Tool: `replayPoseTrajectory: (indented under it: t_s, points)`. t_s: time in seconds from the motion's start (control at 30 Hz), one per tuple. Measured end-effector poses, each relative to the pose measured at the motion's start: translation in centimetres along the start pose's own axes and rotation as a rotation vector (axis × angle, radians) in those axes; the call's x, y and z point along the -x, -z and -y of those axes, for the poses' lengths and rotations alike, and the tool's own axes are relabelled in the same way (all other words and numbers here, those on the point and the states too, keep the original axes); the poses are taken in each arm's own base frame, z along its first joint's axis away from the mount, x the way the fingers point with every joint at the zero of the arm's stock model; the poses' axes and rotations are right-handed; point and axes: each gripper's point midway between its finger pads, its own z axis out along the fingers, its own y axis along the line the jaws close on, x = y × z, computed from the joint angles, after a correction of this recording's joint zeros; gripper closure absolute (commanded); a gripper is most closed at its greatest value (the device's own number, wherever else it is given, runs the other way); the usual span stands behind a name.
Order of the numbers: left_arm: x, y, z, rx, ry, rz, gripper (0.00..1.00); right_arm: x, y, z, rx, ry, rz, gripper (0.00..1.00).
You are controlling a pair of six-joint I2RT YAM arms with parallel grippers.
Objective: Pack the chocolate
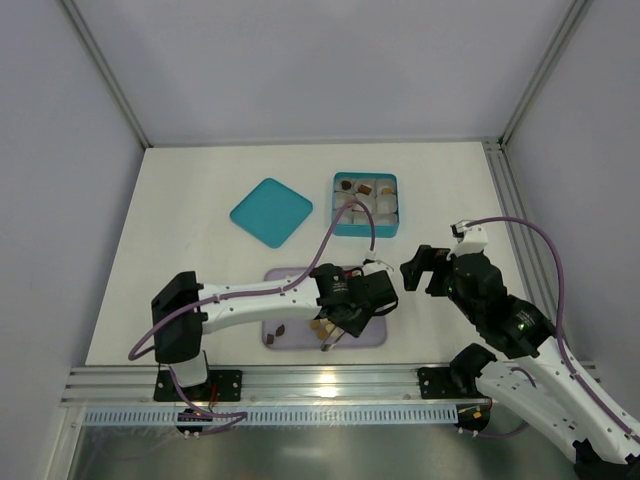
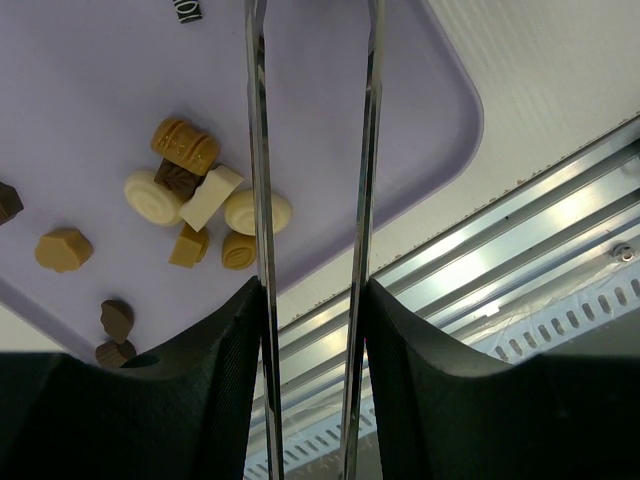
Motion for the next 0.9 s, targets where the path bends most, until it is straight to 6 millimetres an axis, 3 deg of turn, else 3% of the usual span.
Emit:
replayPoseTrajectory:
  t_s: [0.9]
  points:
    - [0.01, 0.72, 0.00, -0.017, -0.002, 0.006, 0.55, -0.12, -0.05, 0.04, -0.001, -0.003, -0.003, 0.00]
